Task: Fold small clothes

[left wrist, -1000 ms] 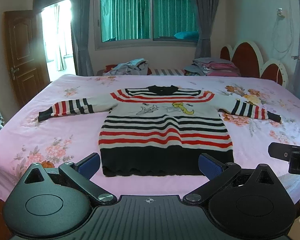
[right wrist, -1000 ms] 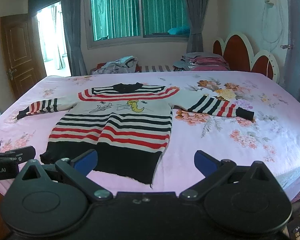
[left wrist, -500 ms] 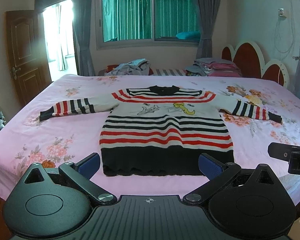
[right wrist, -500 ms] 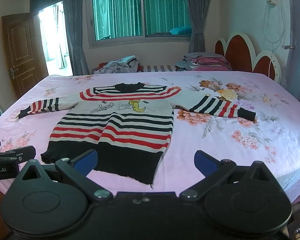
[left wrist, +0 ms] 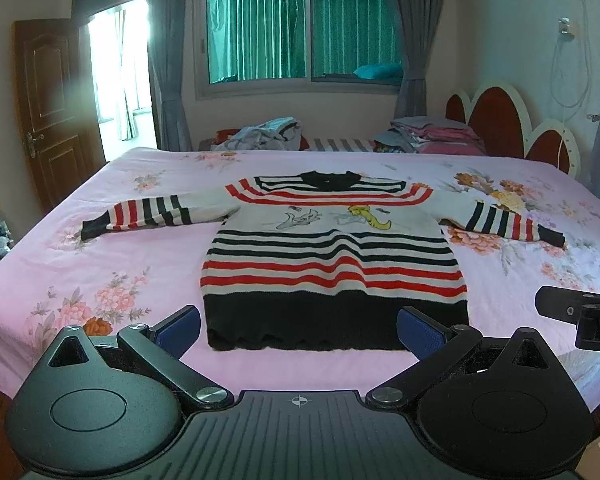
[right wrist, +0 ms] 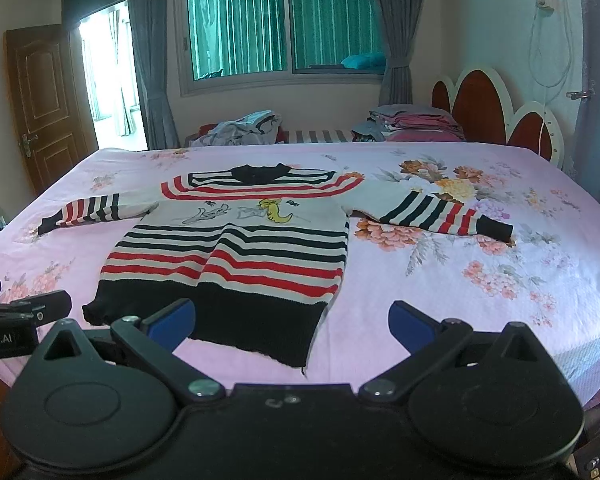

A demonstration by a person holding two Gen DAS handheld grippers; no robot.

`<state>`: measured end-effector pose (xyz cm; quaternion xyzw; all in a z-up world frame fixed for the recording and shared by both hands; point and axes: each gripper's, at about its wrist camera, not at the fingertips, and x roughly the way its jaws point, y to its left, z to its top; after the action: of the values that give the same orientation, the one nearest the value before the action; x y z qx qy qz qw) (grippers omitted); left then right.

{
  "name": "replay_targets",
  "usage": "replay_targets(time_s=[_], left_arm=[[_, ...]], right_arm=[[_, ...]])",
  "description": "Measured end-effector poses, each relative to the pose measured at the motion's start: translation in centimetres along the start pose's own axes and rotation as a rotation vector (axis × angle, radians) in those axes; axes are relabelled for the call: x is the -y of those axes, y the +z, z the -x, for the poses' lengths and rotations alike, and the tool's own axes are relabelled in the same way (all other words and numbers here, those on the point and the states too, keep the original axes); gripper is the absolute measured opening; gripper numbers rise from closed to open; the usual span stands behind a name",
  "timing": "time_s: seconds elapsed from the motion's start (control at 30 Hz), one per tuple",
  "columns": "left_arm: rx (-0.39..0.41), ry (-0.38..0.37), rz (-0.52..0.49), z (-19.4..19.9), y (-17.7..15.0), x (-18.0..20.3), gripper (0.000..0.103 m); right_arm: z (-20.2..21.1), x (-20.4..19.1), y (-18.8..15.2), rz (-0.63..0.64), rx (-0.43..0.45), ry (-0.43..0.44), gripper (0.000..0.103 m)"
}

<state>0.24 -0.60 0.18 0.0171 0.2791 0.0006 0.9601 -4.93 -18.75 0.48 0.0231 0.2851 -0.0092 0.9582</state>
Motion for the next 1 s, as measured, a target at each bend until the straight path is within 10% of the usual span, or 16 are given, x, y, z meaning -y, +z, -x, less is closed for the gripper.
replay_targets(time_s=[1.0], left_arm=[[-0.005, 0.008, 0.006, 0.21, -0.07, -0.29, 0.103]], right_arm=[[0.07, -0.15, 0.09, 0.009, -0.001, 0.002, 0.103]])
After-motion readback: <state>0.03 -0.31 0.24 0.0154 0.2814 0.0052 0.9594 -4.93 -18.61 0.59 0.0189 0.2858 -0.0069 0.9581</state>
